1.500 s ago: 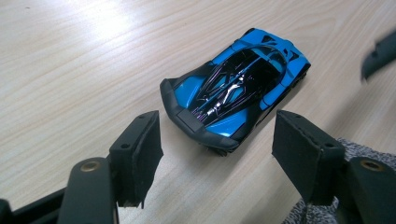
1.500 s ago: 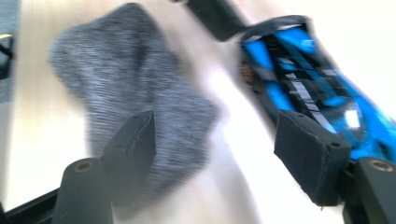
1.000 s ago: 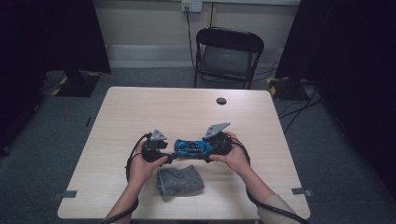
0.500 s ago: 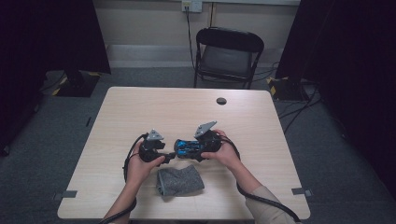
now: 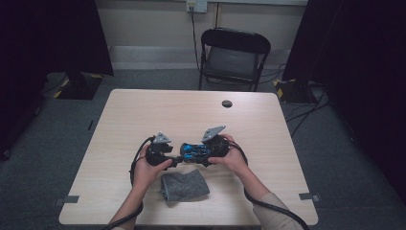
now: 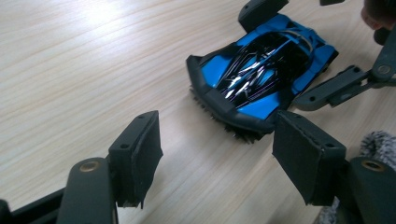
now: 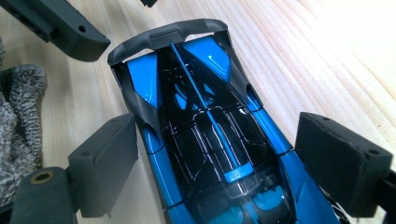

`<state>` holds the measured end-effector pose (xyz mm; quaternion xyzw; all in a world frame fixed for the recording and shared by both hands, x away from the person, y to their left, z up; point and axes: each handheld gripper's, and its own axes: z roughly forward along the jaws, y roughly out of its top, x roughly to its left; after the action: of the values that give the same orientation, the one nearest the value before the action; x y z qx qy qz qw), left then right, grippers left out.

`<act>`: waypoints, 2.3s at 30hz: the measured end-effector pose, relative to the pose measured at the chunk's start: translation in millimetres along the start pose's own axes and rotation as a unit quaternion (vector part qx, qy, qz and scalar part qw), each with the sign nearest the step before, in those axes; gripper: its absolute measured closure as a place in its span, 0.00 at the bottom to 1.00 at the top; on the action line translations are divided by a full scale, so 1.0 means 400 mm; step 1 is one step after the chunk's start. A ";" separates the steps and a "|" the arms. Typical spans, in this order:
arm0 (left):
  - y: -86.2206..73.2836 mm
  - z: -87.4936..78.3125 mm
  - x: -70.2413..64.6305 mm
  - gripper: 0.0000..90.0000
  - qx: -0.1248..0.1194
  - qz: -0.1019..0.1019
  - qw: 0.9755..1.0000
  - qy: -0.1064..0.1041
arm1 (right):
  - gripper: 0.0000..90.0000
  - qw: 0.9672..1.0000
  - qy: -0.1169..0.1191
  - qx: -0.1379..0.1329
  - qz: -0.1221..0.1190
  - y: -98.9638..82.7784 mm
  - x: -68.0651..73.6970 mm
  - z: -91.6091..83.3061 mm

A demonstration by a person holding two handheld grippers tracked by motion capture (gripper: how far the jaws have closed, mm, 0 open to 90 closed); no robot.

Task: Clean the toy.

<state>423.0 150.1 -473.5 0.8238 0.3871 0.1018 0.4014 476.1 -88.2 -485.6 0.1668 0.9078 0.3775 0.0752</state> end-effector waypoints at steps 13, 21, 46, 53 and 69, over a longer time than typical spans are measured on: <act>0.007 0.011 -0.003 0.36 0.003 -0.004 1.000 -0.003 | 0.15 1.000 -0.009 -0.002 0.001 -0.012 -0.001 -0.013; 0.019 0.020 -0.017 0.36 0.009 0.000 1.000 -0.014 | 0.15 1.000 -0.013 -0.005 0.003 -0.024 -0.002 -0.023; -0.006 0.005 0.003 0.36 0.007 -0.014 1.000 -0.007 | 0.18 0.998 -0.027 0.043 -0.030 -0.009 0.009 -0.009; -0.007 0.001 0.002 0.35 0.004 -0.015 1.000 -0.008 | 0.18 0.999 -0.030 0.037 -0.024 -0.018 0.010 -0.015; 0.019 0.019 -0.003 0.28 0.005 -0.032 0.999 -0.023 | 0.18 0.999 -0.035 0.021 -0.022 -0.031 0.013 -0.019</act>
<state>430.1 141.8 -472.8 0.8149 0.4048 0.0682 0.4092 466.4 -99.6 -489.3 0.1616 0.9157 0.3504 0.1119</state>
